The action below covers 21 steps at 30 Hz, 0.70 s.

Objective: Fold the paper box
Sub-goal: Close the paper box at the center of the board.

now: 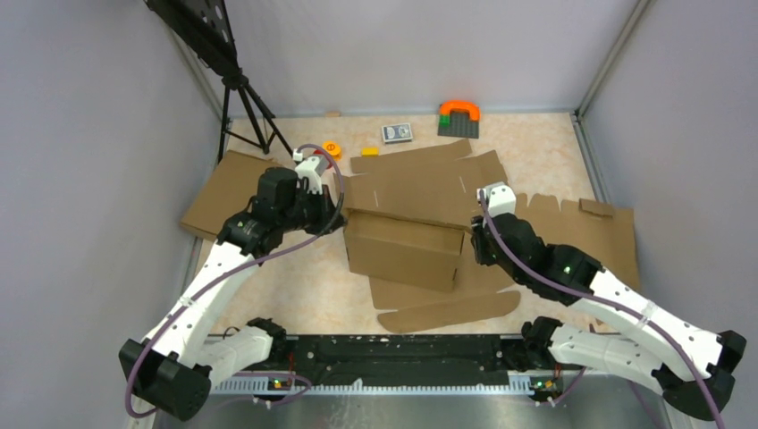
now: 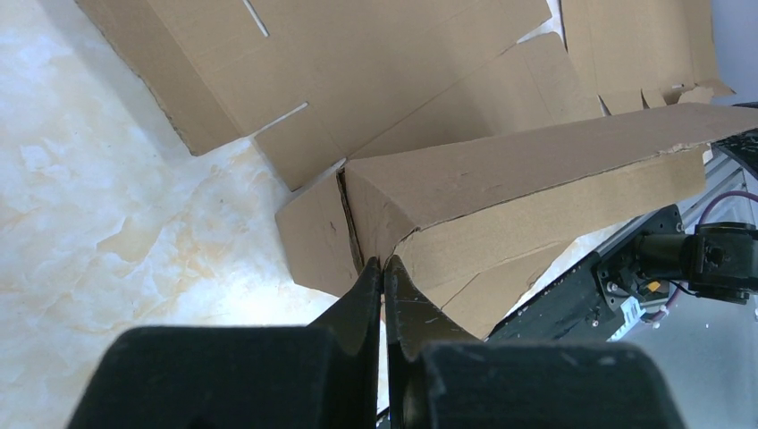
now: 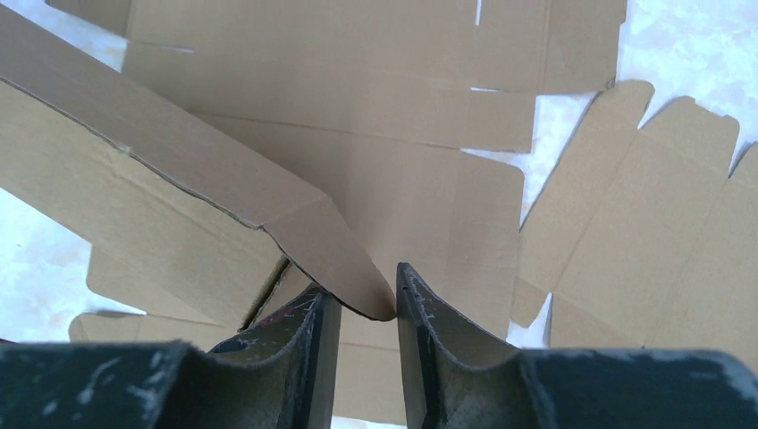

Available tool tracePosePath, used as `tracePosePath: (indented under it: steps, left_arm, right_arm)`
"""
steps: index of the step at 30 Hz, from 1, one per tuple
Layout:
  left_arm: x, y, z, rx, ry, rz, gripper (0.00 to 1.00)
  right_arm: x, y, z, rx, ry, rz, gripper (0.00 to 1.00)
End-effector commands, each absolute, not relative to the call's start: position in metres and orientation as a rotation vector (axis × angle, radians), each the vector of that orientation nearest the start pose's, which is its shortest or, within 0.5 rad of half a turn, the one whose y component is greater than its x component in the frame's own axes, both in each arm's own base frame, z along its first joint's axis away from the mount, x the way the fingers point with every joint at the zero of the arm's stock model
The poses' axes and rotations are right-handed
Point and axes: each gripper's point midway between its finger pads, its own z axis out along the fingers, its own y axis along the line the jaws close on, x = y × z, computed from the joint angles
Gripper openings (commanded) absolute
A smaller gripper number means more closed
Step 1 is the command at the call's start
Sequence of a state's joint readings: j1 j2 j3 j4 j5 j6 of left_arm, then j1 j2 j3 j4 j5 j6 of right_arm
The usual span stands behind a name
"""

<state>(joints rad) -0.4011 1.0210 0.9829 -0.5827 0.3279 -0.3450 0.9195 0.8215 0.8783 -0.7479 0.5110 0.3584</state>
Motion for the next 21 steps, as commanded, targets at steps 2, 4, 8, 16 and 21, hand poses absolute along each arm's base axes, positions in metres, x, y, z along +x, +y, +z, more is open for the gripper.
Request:
tracePosePath:
  steps: [2,4,8,16,21]
  left_arm:
    - [0.251,-0.183,0.247,0.265,2.178,-0.779,0.0]
    - [0.251,-0.183,0.247,0.266,2.181,-0.777,0.0]
    - [0.251,-0.183,0.249,0.272,2.185,-0.779,0.0]
    - [0.254,-0.186,0.254,0.275,2.193,-0.791,0.0]
    - [0.255,-0.187,0.251,0.272,2.212,-0.788,0.0]
  right_arm:
    - [0.211,0.153,0.233,-0.303,2.019,0.236,0.29]
    - [0.211,0.158,0.235,-0.342,2.011,0.252,0.31]
    - [0.21,0.167,0.233,-0.405,2.019,0.271,0.27]
    - [0.208,0.172,0.243,-0.349,2.052,0.318,0.09]
    - [0.208,0.179,0.245,-0.312,2.126,0.324,0.05]
